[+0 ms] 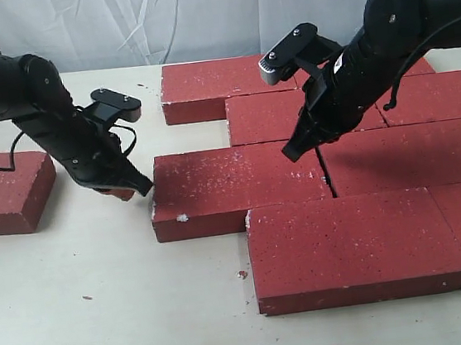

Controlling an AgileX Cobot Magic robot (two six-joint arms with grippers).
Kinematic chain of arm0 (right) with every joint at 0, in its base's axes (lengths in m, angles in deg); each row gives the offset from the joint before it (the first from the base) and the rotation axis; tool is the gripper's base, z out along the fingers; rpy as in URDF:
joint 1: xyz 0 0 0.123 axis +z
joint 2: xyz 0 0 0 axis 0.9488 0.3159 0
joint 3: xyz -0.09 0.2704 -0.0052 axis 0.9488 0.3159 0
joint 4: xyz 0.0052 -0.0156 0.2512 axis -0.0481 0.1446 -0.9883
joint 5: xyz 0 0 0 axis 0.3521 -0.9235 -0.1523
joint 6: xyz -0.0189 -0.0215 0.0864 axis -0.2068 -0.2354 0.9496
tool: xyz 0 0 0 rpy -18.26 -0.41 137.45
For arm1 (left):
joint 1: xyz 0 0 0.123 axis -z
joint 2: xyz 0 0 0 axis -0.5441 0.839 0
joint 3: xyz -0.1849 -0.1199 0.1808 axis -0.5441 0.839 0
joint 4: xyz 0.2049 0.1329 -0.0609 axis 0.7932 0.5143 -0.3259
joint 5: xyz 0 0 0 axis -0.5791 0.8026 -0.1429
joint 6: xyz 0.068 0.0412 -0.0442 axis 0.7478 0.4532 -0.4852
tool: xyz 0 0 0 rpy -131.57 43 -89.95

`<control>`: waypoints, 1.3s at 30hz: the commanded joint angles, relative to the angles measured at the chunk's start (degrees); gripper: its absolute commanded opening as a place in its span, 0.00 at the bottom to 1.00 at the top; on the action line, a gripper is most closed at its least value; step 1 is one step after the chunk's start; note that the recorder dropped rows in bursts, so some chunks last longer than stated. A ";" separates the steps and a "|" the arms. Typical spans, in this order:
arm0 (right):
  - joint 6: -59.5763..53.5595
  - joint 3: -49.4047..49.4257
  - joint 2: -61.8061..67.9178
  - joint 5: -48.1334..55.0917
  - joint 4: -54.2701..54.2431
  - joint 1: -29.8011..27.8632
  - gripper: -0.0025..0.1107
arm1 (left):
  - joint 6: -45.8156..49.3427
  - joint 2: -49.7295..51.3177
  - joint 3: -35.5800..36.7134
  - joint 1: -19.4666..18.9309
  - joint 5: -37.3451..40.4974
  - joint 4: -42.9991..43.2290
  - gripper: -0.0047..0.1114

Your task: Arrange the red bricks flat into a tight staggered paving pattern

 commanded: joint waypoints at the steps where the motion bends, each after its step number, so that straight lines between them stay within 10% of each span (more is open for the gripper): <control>1: 0.15 0.10 -0.48 -3.82 -0.46 -0.37 0.01 | -0.50 -1.44 0.12 -1.11 0.39 0.95 0.04; 15: 0.15 0.10 -0.48 -3.82 -3.51 -0.37 0.01 | -2.94 -9.14 2.64 -4.18 -3.70 3.77 0.04; 23: 0.15 0.10 -0.48 -4.06 -4.08 -0.37 0.01 | -10.07 -10.73 1.69 -12.02 -29.09 3.21 0.04; 29: 0.15 0.10 -0.48 -3.95 -5.52 -0.37 0.01 | -12.58 -10.62 -2.49 -22.72 -15.19 7.76 0.04; 39: 0.15 0.10 -0.48 -4.37 -5.95 -0.26 0.01 | -41.49 -10.26 -4.52 -40.76 -2.63 42.45 0.04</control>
